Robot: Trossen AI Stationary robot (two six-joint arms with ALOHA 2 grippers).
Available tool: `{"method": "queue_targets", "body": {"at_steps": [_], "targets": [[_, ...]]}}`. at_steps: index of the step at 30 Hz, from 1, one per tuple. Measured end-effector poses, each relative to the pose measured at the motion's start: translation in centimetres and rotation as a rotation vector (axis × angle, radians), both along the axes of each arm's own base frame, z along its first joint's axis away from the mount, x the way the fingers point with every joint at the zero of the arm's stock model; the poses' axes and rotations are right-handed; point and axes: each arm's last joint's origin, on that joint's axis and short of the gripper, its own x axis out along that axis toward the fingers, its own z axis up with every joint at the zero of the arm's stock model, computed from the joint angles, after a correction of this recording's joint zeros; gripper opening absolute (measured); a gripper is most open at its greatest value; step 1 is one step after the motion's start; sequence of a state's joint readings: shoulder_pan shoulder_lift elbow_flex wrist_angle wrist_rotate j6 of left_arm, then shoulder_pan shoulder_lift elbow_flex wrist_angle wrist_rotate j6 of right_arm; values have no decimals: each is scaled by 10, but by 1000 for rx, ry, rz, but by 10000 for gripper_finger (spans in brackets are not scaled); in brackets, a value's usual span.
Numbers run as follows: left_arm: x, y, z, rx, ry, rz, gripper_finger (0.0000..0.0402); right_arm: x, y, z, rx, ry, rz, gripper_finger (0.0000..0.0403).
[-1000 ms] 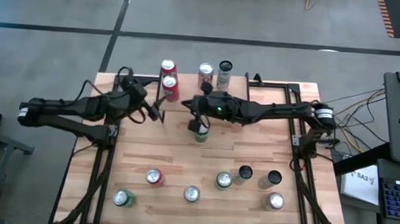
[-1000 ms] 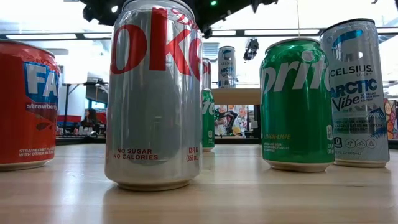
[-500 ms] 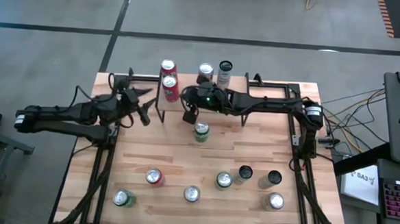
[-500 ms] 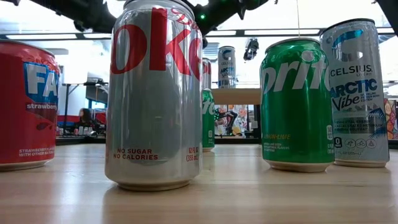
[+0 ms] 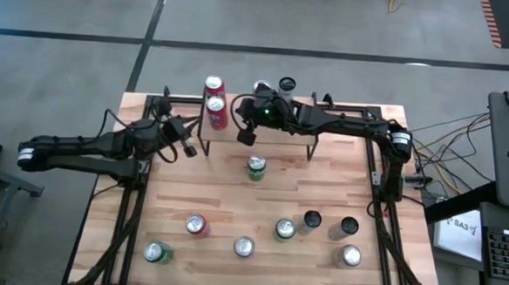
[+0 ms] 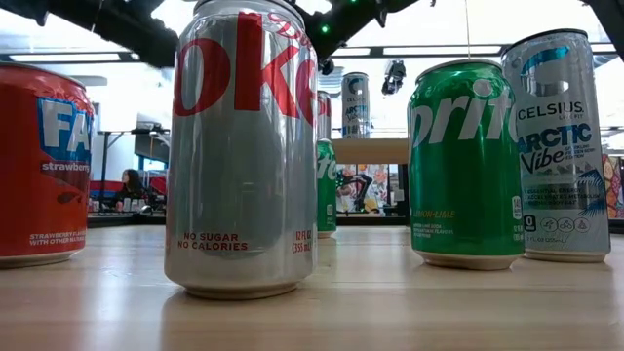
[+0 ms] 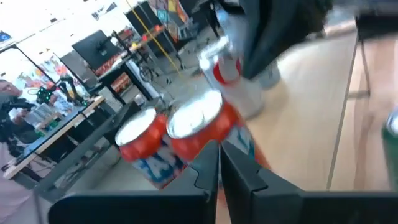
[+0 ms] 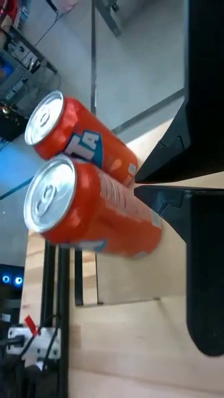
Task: Place canned beverage on shelf
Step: Put the top orange soda can on the shelf aligned with the other orange soda can
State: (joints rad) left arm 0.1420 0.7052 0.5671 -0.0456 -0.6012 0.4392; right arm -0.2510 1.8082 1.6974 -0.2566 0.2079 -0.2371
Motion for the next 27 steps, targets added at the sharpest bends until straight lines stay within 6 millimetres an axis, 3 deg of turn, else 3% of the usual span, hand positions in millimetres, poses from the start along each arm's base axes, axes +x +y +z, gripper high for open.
{"method": "queue_targets", "body": {"at_steps": [3,12,27], "targets": [[-1,2,-8,9,41,9,1,1,-6,-4,9,2,8,9],[-2,6,-7,15,37,-3,0,12,-12,-15,13,-37,29,9],[-2,8,-8,24,53,4,0,16,-12,-14,19,-93,54,9]]}}
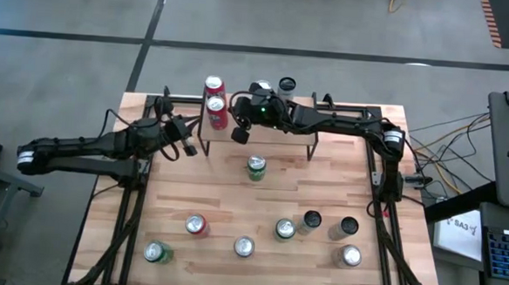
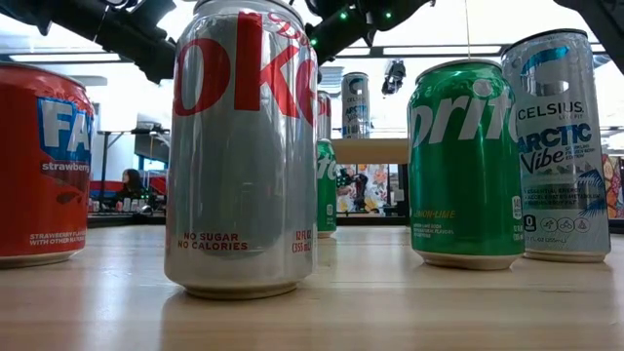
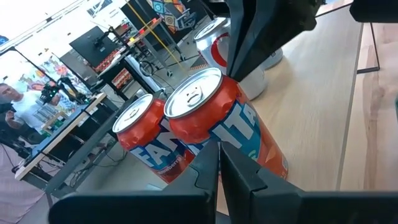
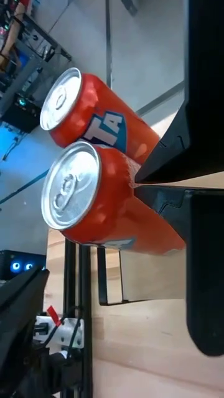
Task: Place canned beverage on shelf
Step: Put the top orange soda can on the shelf aligned with the other orange soda can
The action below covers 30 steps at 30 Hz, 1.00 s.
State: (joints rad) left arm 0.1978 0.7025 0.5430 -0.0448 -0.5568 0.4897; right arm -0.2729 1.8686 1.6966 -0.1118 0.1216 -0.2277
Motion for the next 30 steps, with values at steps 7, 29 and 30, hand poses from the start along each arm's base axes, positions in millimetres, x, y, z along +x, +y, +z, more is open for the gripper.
{"method": "queue_targets", "body": {"at_steps": [7,29,30], "targets": [[0,0,0,3,3,0,0,1,0,3,9,-37,21,9],[0,0,0,3,2,0,0,3,0,7,-7,-86,24,9],[0,0,0,3,1,0,0,3,0,6,-8,-87,24,9]]}}
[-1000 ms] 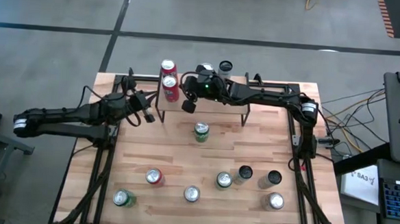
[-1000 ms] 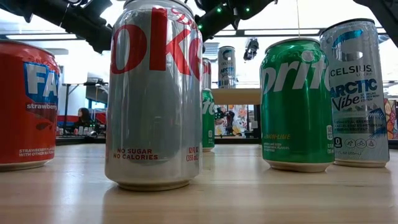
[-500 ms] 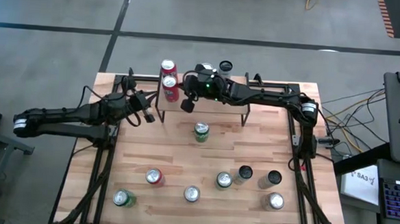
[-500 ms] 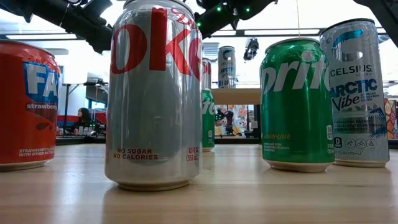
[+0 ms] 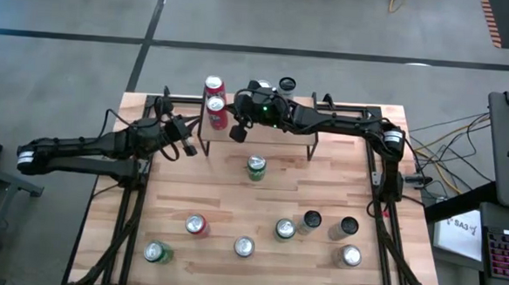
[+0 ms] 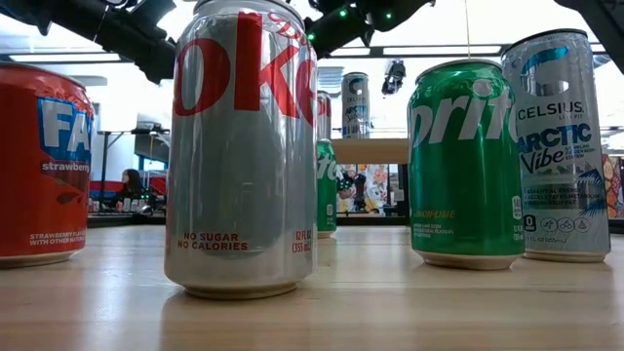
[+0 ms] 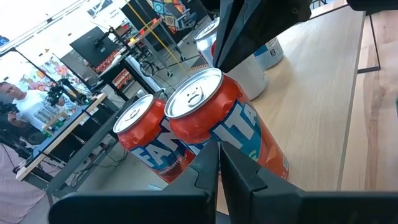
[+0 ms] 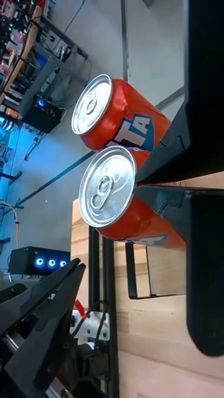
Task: Place canned beverage on shelf
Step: Put the top orange soda can on the shelf aligned with the other orange soda can
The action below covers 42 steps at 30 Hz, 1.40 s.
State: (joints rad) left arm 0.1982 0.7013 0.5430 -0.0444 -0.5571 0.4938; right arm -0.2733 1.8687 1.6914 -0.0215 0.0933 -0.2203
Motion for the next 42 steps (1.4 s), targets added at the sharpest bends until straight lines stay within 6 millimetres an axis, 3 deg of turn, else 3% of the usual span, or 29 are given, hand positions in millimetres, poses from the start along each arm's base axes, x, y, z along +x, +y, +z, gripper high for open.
{"method": "queue_targets", "body": {"at_steps": [14,23,29,42], "targets": [[0,0,0,2,0,0,0,1,-1,-1,-18,-41,-2,9],[-1,0,1,3,-5,0,0,10,-5,-18,-42,-13,-41,9],[-2,0,1,5,-8,0,0,4,-4,-4,-39,-42,-46,9],[-3,3,3,26,-17,98,0,2,-2,-7,-33,11,-40,9]]}}
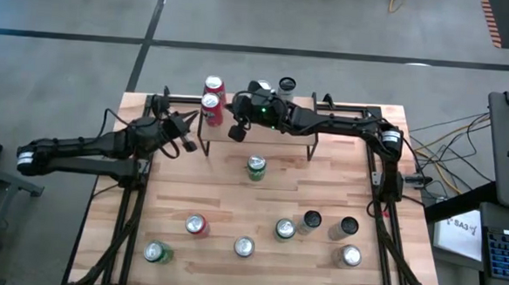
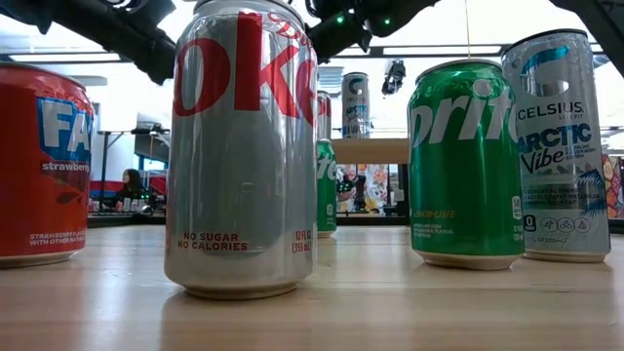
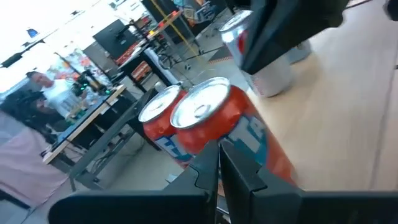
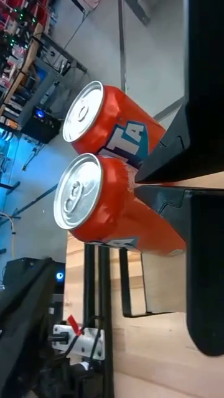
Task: Place canned beverage on shelf
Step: Put the top orange soda can on the shelf aligned with the other orange soda can
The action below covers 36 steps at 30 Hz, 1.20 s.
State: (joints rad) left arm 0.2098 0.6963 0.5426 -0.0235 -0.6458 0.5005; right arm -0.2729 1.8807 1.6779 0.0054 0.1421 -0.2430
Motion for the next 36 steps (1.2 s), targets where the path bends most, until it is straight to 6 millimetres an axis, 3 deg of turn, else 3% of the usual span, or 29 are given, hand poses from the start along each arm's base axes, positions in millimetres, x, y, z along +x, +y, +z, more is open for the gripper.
{"method": "queue_targets", "body": {"at_steps": [4,9,15,21,36], "targets": [[0,4,3,9,-34,32,0,-7,2,7,-13,34,8,9],[0,2,1,-5,-10,-33,0,-24,4,30,-66,56,53,9],[-5,0,0,-124,40,-62,0,-42,4,51,-41,38,106,9],[-1,-1,-5,-145,106,-156,0,-43,6,49,2,47,165,9],[6,21,-8,-112,110,10,0,-43,6,47,10,60,161,9]]}}
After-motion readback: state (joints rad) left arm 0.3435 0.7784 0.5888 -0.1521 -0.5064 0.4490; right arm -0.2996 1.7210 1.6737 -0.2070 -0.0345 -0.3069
